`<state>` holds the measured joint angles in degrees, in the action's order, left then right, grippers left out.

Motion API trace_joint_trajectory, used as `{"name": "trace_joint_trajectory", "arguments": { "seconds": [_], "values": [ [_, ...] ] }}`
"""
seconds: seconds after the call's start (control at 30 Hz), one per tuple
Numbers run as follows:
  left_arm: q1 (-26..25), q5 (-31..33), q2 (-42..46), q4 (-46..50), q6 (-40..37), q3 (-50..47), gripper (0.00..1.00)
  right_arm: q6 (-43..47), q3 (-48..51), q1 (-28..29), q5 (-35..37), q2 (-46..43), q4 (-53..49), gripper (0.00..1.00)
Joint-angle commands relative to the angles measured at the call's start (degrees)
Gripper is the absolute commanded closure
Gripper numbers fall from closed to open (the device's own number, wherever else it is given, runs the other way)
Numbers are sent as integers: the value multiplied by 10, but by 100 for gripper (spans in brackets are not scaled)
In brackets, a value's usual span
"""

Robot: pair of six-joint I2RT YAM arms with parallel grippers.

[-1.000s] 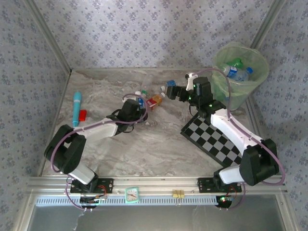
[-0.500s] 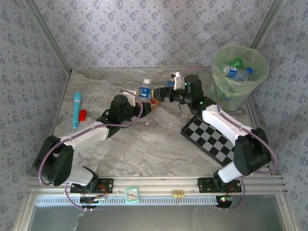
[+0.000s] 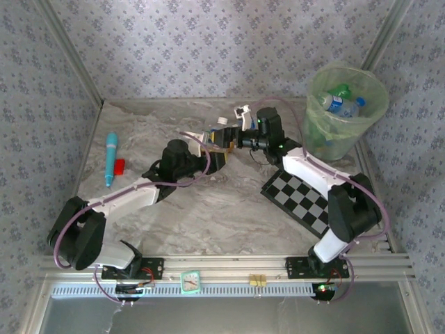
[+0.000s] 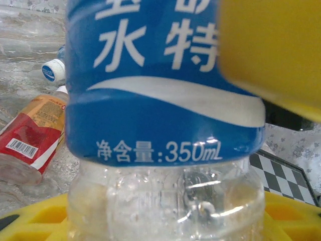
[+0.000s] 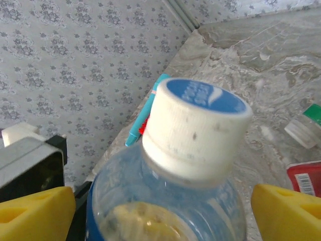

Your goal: Put the plastic bottles in the bin

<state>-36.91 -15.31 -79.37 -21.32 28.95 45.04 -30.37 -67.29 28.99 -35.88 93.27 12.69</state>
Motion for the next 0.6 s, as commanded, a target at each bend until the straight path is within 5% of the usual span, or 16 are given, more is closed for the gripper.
{"name": "trace_joint_trajectory", "arguments": {
  "seconds": [0.0, 0.3, 0.57],
  "values": [
    [-3, -10, 9, -30, -8, 8, 46, -15, -30, 3, -28, 11, 23, 14],
    [-5, -5, 9, -25, -9, 7, 39, -17, -33, 1, -37, 13, 24, 43],
    [-5, 29, 23, -11, -7, 2, 5, -10, -32, -4, -29, 9, 15, 47]
  ]
}}
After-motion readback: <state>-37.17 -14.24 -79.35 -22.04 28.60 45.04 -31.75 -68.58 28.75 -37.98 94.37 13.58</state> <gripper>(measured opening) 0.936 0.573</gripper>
